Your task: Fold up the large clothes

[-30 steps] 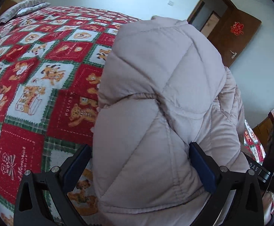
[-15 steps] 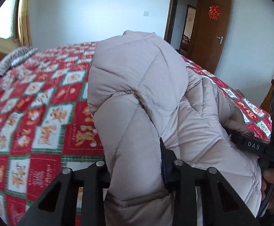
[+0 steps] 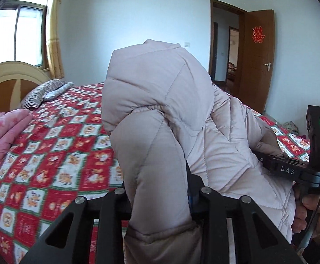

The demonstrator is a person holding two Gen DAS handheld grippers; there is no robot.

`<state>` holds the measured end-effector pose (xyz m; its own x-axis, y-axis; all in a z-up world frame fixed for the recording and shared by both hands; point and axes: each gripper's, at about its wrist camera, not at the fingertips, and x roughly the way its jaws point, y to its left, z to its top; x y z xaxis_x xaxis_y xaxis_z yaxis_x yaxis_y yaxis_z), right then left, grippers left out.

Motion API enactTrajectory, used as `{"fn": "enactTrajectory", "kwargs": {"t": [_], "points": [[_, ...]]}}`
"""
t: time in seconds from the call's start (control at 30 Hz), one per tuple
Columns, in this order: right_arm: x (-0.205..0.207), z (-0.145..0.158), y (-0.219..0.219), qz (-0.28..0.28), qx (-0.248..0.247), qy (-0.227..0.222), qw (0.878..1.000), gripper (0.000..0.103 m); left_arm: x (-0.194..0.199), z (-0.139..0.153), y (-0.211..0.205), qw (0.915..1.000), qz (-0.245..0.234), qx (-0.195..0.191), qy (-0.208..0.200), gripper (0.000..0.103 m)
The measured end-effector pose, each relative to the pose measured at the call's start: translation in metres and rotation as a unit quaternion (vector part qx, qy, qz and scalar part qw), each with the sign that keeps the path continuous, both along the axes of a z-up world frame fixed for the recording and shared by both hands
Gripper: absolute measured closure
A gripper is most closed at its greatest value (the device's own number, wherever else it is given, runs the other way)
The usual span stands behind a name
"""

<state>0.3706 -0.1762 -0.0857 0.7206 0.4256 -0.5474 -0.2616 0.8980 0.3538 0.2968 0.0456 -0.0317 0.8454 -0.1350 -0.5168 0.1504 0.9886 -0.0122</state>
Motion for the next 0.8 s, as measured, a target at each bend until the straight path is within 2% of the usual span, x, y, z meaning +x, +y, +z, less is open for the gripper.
{"fn": "enactTrajectory", "kwargs": {"t": [0.37, 0.8], "points": [[0.01, 0.01, 0.096, 0.085, -0.011, -0.007, 0.996, 0.08, -0.033, 0.009, 0.092, 0.9969, 0.078, 0.006, -0.012, 0.071], [0.024, -0.005, 0.172, 0.145, -0.044, 0.017, 0.988, 0.08, -0.04, -0.02, 0.166, 0.9912, 0.131, -0.009, 0.017, 0.071]]}}
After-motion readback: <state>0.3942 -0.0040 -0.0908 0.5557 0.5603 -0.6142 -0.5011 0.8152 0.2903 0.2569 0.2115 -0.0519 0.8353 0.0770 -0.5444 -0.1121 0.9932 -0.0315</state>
